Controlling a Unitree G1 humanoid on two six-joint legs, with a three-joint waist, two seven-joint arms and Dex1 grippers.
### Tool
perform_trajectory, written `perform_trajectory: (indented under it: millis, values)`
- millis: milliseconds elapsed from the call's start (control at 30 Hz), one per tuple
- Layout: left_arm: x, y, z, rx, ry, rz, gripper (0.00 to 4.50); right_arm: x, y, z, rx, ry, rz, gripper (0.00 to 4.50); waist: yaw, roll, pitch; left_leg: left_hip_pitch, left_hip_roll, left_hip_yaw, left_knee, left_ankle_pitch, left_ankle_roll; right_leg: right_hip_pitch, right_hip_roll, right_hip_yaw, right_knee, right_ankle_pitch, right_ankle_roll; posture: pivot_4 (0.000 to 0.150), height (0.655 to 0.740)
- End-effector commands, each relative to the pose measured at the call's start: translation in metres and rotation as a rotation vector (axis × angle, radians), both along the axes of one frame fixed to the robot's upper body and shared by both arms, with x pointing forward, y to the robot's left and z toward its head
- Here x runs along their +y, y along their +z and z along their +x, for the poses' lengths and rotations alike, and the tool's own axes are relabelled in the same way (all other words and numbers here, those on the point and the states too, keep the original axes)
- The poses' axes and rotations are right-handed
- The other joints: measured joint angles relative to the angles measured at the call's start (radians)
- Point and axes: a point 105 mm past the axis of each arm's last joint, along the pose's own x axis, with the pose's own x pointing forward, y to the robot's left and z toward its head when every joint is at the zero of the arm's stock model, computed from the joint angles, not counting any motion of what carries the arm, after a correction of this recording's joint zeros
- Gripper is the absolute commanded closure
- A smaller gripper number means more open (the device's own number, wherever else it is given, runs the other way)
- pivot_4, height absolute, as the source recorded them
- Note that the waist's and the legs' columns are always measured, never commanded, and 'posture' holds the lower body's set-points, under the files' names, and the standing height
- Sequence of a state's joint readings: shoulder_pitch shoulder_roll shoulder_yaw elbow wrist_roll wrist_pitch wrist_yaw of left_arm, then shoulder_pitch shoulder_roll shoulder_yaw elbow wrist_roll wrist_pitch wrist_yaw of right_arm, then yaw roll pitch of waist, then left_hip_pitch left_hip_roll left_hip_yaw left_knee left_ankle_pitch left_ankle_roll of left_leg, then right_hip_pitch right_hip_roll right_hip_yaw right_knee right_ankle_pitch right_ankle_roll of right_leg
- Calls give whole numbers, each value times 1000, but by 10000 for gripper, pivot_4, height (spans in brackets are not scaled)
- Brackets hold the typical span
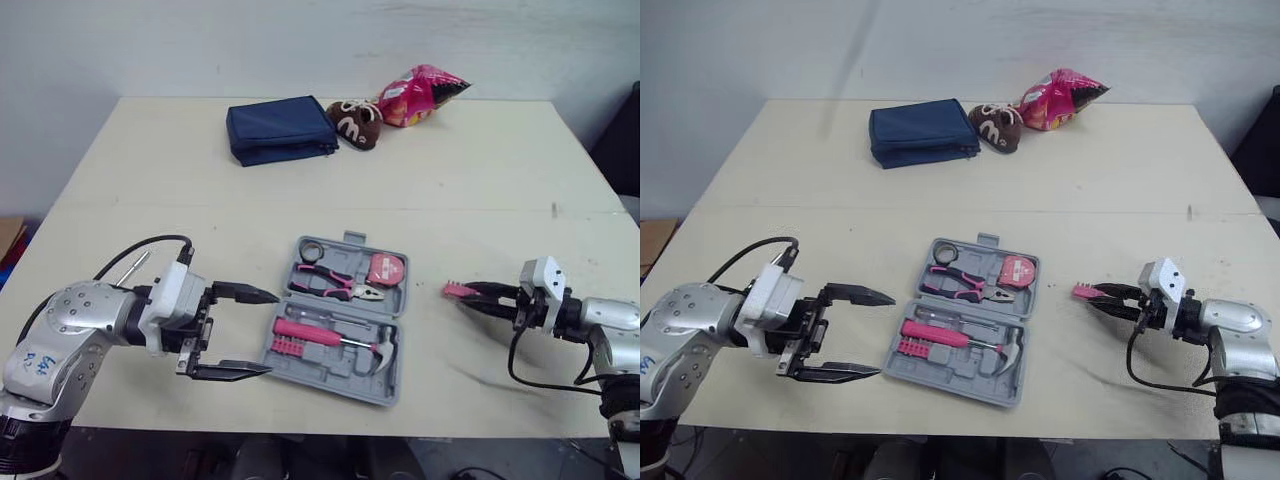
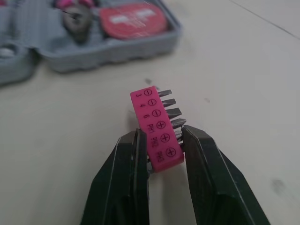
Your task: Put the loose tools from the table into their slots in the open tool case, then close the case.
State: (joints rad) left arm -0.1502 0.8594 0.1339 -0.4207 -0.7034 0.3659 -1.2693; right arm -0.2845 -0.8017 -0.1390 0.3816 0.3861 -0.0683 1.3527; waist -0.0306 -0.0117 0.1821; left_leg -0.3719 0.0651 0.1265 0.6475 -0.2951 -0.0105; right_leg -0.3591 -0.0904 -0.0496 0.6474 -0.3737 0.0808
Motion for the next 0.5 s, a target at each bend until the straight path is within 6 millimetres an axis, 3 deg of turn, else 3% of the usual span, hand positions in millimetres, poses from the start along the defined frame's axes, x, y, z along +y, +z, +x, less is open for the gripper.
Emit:
perform_trajectory:
  millis: [33,133,200,333,500]
  values:
    - [0,2,-4,-13,-38,17,0,37,31,-22,-4,101,14,37825,1,0,0,0,0,0,0,0,0,0,0,0,0,0,0,1500,7400]
    - [3,-8,-6,-2,-58,62,0,83,39,-52,104,164,9,37826,1,1,1,0,1,-1,-1,0,-1,-1,1,0,0,0,0,1500,7400]
    - [4,-10,-7,2,-58,58,0,99,38,-61,162,127,-8,37826,1,1,1,0,1,-1,-1,-1,-1,-1,1,0,0,0,0,1500,7400]
    - [8,-15,-6,-2,-32,55,0,138,34,-92,262,220,-21,37827,3,0,1,-1,1,-3,-2,-2,-1,-1,0,-1,-2,0,0,1500,7400]
    - [15,-19,-11,13,27,49,0,162,22,-96,291,199,-65,37827,-1,-1,1,-4,0,-3,-2,-3,1,-2,-2,-1,-2,0,0,1500,7400]
